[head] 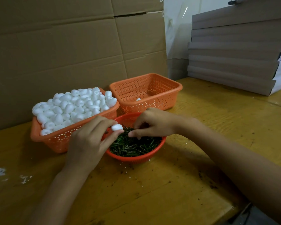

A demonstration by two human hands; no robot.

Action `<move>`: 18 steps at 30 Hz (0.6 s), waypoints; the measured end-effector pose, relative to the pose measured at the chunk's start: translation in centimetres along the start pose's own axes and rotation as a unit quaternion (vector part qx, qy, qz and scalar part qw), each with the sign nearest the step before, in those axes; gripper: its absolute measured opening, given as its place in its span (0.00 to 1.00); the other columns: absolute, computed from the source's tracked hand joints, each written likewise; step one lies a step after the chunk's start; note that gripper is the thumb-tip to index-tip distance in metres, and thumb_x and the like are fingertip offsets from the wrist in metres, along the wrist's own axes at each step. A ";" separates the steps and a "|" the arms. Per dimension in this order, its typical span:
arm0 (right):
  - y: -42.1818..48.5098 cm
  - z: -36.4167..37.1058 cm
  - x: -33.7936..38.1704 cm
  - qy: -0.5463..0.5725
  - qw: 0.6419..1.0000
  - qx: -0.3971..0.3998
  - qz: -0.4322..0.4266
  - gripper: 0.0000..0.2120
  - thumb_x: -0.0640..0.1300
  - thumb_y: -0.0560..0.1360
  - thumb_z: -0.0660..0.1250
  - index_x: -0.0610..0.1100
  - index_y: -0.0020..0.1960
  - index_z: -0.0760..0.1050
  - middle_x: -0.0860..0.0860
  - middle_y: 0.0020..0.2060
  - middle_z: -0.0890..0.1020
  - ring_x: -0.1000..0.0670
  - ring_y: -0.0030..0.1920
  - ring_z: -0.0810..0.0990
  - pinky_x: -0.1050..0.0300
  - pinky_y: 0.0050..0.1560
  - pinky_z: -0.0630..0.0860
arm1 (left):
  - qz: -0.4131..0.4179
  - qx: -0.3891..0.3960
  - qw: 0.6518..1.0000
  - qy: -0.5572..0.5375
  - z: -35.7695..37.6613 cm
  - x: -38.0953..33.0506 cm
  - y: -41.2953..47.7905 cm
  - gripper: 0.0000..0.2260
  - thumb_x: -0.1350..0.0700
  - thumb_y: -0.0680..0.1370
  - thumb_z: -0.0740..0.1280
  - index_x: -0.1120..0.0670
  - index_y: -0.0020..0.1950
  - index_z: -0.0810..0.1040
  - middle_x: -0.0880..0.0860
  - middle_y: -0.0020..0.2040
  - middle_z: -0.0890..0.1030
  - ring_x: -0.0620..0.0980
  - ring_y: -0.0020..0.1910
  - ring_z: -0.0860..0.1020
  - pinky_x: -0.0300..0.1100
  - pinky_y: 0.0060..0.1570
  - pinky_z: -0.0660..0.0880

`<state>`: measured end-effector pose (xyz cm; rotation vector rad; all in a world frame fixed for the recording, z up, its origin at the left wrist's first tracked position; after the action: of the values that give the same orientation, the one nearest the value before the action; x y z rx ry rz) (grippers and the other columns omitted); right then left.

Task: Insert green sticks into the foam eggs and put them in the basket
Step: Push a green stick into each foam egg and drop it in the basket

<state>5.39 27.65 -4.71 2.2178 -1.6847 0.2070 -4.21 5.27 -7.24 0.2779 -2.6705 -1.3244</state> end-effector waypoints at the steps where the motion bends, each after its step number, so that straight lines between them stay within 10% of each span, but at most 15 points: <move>1: 0.0 0.0 0.1 0.004 1.000 -0.002 0.005 0.21 0.59 0.83 0.64 0.48 0.40 0.84 0.53 0.33 0.84 0.54 0.34 0.81 0.62 0.36 0.72 | -0.001 -0.002 1.000 0.002 0.0 0.0 0.0 0.11 0.51 0.81 0.73 0.59 0.53 0.86 0.53 0.48 0.85 0.48 0.40 0.80 0.38 0.38 0.73; 7: -0.1 -0.4 0.3 0.024 0.996 -0.083 -0.020 0.24 0.52 0.87 0.58 0.44 0.39 0.81 0.50 0.36 0.83 0.52 0.39 0.81 0.58 0.46 0.74 | 0.009 -0.023 1.000 0.014 0.3 0.1 -0.1 0.08 0.57 0.81 0.74 0.59 0.57 0.85 0.54 0.52 0.84 0.38 0.46 0.66 0.24 0.50 0.67; 18: 0.2 0.1 0.1 -0.011 0.996 -0.079 -0.049 0.14 0.52 0.81 0.72 0.45 0.41 0.85 0.54 0.30 0.82 0.57 0.31 0.80 0.68 0.37 0.69 | 0.022 -0.044 0.998 0.027 0.5 0.3 0.2 0.11 0.66 0.79 0.71 0.59 0.61 0.84 0.56 0.56 0.81 0.45 0.48 0.76 0.33 0.53 0.71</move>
<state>5.23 27.48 -4.75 2.1866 -1.5412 0.0235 -4.59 5.67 -7.39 0.2384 -2.5512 -1.3978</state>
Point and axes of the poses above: each hand's wrist, its own y-axis towards the middle knuckle, its own z-axis out of the palm, x = y × z, the point moved 1 cm from there along y, towards the middle knuckle
